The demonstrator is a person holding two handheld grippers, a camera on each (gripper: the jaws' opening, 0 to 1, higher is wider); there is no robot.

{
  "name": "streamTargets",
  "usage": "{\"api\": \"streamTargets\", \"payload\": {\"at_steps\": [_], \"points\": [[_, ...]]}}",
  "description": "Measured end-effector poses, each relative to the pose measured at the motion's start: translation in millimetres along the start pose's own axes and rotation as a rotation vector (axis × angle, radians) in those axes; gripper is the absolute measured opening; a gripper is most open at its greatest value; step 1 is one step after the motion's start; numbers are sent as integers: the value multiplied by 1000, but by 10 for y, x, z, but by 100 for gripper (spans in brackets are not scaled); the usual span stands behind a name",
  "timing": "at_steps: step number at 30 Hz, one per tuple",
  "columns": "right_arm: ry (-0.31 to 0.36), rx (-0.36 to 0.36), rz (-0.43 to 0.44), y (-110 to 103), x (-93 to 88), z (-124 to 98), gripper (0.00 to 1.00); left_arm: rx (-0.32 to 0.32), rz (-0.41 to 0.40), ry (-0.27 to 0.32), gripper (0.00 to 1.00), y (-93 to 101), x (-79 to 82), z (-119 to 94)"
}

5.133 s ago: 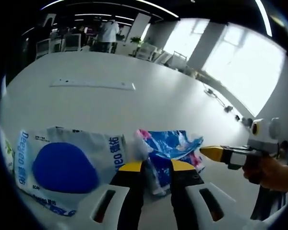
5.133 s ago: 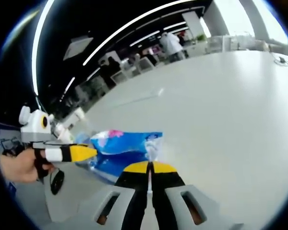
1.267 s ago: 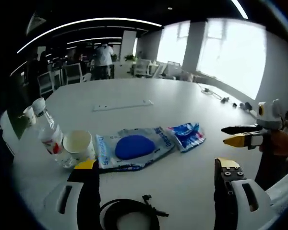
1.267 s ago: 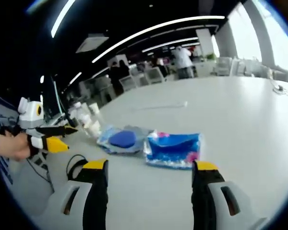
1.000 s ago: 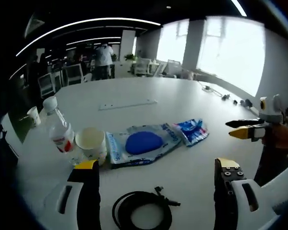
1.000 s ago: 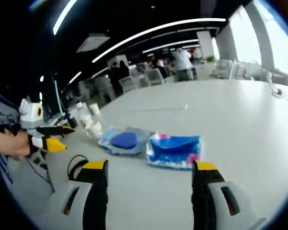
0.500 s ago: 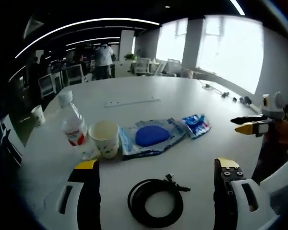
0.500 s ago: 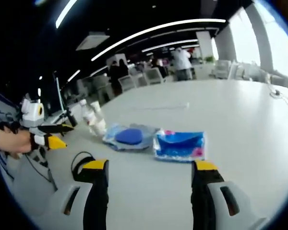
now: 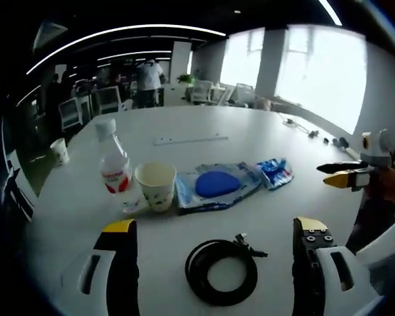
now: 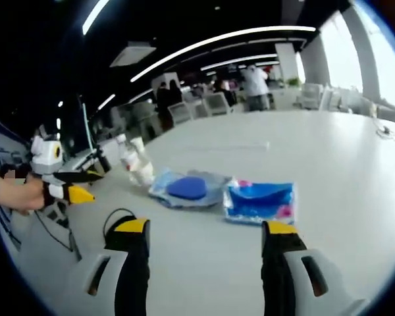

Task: Arrange the tabletop items into an orderly group along one side of the table until the central work area is clear of visible clutter.

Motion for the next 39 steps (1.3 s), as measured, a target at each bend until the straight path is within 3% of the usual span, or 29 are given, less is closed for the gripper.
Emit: {"api": "streamTargets", "payload": {"at_steps": [39], "points": [[-142,206,-96,-838,-226,663,63,147,-150,-34,91,-487,-564,-507]]}}
Point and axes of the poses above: the point that each gripper's makers call its tool centre point, and the gripper's own axes: z roughly forward along the fingers, y roughly to its right, x roughly out of its top, the point moved 1 cm from there along -z, roughly backward along the fingers, and after that the axes turned 9 degrees about z, right-handed, at the moved point
